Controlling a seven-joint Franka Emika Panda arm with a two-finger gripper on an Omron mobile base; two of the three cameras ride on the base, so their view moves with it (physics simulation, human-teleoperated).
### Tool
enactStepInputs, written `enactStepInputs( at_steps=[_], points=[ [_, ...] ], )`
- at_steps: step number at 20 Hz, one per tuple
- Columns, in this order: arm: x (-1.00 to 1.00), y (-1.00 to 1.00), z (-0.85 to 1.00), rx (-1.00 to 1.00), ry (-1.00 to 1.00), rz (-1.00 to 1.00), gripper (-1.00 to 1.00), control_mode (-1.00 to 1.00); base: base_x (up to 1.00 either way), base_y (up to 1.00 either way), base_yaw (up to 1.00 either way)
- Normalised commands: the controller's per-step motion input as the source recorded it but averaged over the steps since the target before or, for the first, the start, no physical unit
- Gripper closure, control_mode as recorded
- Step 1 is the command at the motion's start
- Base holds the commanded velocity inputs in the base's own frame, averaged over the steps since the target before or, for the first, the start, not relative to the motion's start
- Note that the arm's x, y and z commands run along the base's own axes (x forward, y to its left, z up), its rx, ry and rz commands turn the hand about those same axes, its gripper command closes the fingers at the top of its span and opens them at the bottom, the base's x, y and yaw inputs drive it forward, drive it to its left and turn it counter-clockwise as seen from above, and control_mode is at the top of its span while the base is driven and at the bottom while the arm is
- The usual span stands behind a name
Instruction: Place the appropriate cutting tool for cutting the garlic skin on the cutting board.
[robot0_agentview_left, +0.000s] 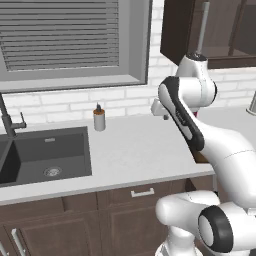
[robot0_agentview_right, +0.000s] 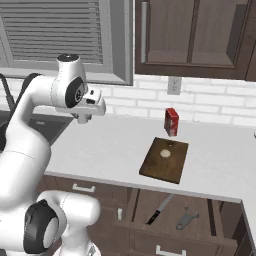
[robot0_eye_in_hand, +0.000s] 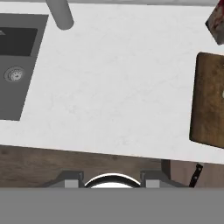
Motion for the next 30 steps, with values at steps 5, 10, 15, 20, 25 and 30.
enactStepInputs(
  at_steps=[5, 10, 15, 20, 25, 30],
  points=[
    [-0.31, -0.27, -0.12, 0.00, -0.03, 0.01, -1.00, -1.00, 0.00, 0.00, 0.00],
    [-0.98, -0.99, -0.47, 0.09, -0.20, 0.00, -1.00, -1.00, 0.00, 0.00, 0.00],
    [-0.88, -1.00, -0.41, 0.15, -0.03, 0.00, -1.00, -1.00, 0.00, 0.00, 0.00],
    [-0.55, -1.00, -0.41, 0.16, 0.06, 0.00, -1.00, -1.00, 0.00, 0.00, 0.00],
    [-0.12, -1.00, -0.26, 0.06, 0.17, 0.00, -1.00, -1.00, 0.00, 0.00, 0.00],
    [0.03, -0.98, -0.36, 0.00, 0.31, -0.02, -1.00, -1.00, 0.00, 0.00, 0.00]
  ],
)
